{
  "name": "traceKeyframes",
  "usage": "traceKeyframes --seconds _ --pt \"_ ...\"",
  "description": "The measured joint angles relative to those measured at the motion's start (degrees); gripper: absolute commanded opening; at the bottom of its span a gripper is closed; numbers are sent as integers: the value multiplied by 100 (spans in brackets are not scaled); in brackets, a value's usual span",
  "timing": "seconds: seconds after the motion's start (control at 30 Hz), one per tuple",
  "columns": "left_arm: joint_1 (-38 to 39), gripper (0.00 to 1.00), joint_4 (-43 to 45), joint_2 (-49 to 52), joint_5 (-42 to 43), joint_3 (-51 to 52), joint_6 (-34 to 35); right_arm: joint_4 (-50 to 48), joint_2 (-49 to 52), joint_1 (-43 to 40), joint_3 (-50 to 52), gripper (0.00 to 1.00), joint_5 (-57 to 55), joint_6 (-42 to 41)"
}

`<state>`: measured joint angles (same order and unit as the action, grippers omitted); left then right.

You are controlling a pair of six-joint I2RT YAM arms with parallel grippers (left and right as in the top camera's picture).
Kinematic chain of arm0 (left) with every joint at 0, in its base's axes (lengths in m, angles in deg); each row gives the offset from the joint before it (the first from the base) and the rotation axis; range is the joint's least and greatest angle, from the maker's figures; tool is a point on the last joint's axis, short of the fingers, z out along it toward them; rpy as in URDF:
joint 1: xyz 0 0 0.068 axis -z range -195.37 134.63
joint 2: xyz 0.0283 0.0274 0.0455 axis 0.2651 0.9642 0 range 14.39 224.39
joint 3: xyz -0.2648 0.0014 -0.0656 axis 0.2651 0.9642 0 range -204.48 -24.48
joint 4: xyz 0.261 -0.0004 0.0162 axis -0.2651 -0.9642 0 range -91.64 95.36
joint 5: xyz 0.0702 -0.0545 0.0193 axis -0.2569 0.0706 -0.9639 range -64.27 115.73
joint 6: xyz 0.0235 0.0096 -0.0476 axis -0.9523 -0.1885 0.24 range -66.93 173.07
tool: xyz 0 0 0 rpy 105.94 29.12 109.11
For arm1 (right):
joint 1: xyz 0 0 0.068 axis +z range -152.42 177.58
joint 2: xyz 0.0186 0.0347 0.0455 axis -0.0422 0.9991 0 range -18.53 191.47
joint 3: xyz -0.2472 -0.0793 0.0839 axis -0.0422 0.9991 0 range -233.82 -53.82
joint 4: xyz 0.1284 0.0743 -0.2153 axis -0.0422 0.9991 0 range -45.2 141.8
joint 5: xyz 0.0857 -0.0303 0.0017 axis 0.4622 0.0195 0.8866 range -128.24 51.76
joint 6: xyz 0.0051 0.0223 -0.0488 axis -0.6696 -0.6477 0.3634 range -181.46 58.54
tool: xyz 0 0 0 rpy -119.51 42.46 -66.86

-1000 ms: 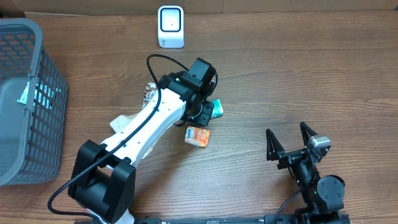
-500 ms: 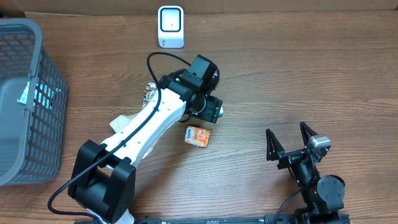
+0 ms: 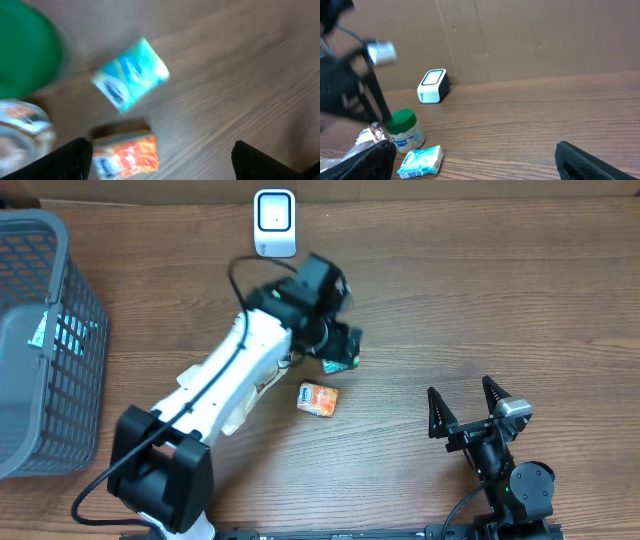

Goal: Scan the item barcode
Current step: 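Carry the orange tissue pack out and set it below the green pack, then reach the left gripper into the basket and grasp the light-green wipes pack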

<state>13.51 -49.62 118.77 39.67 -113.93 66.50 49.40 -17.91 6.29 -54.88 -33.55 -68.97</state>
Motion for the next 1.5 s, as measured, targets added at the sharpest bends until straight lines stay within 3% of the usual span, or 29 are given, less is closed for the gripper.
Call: traceKeyframes --seconds 0.13,0.33,0.5,0.77,0.9,1.1,1.5 --pt "-763 91 -1207 66 -66 -1792 -2 -7 -2 0 0 100 0 2" --pt "-2448 89 -2297 63 -328 -4240 46 -4 0 0 0 100 0 2" --pt "-4072 90 -2557 31 -656 -5206 433 -4 0 0 0 100 2 2" --pt "-6334 93 -2444 33 -826 -4848 1211 -4 0 0 0 100 0 2" --pt "-6929 93 -2144 201 -820 -4218 1340 -4 0 0 0 100 0 4" --pt "-6935 93 -1047 1084 -765 -2962 1318 -7 0 0 0 100 0 2" --pt "-6673 89 -503 2599 -697 -2811 1300 -2 0 0 0 100 0 2"
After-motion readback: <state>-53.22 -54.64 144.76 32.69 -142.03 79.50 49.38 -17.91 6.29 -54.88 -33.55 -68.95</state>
